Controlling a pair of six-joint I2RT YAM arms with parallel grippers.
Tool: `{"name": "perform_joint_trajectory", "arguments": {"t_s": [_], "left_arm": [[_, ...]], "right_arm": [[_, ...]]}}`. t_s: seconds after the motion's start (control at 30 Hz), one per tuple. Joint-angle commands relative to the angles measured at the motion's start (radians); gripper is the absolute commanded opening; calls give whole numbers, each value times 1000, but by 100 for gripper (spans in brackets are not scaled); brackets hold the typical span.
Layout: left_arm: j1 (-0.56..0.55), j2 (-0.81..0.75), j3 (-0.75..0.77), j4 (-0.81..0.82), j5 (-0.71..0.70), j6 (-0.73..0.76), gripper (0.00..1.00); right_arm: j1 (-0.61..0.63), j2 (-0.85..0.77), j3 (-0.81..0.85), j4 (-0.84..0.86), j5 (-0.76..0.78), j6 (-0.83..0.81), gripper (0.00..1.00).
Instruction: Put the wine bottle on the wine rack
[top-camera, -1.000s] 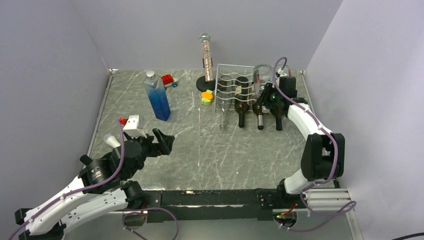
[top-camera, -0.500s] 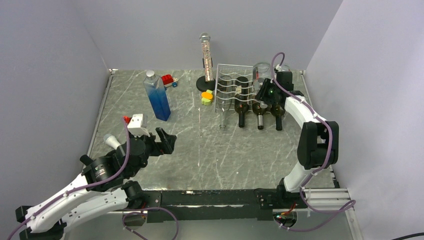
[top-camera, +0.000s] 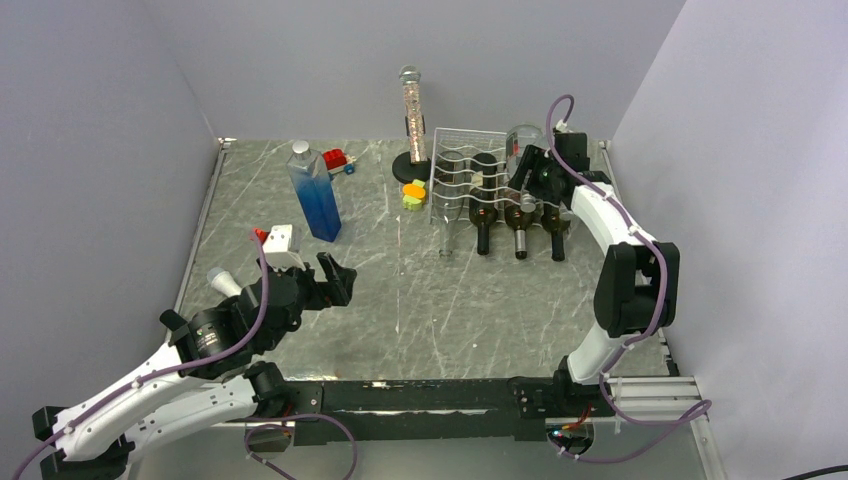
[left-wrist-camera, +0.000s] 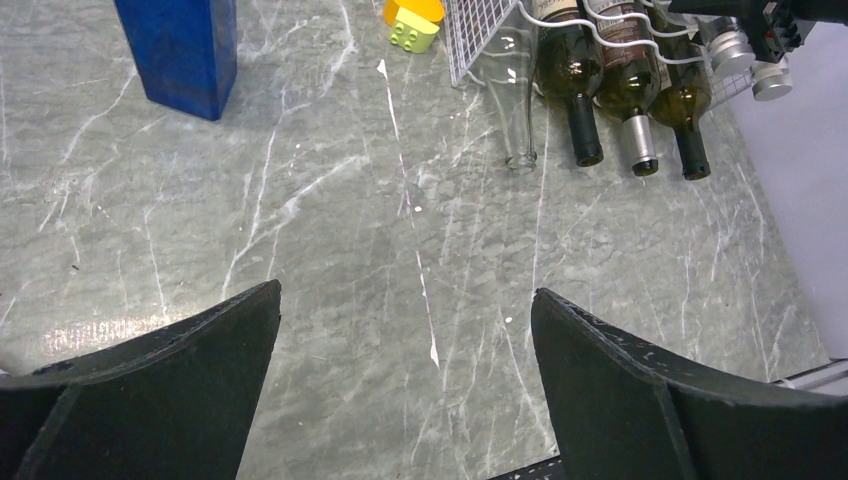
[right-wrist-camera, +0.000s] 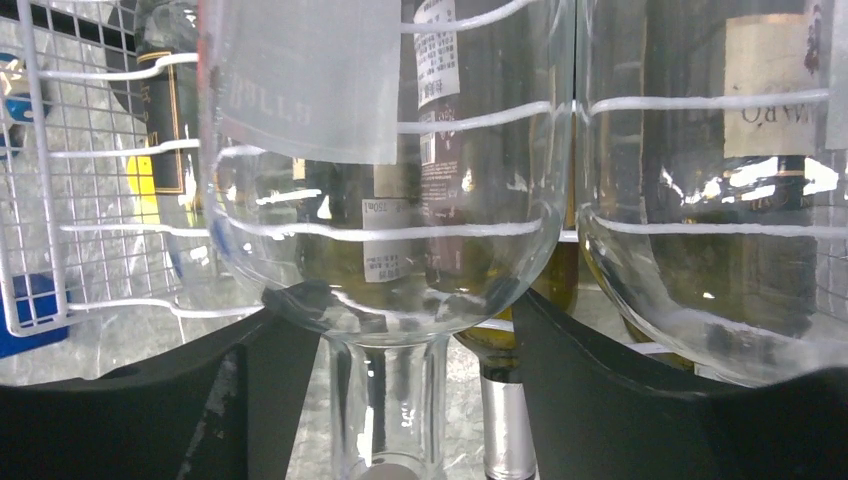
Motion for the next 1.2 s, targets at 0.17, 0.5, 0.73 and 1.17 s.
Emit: {"name": "perform_joint_trajectory", "arguments": {"t_s": [0.17, 0.5, 0.73, 1.17], "left_arm": [[3, 1, 40, 35, 10, 21, 99], [3, -22, 48, 47, -3, 45, 99], [4, 151, 182, 256, -16, 197, 99], [540, 427, 413, 293, 258, 457, 99]], "right_arm": [[-13, -134, 60, 94, 70, 22, 82], [19, -337, 6, 69, 64, -10, 86], [115, -513, -76, 73, -37, 35, 87], [235, -757, -214, -24, -131, 5, 97]]}}
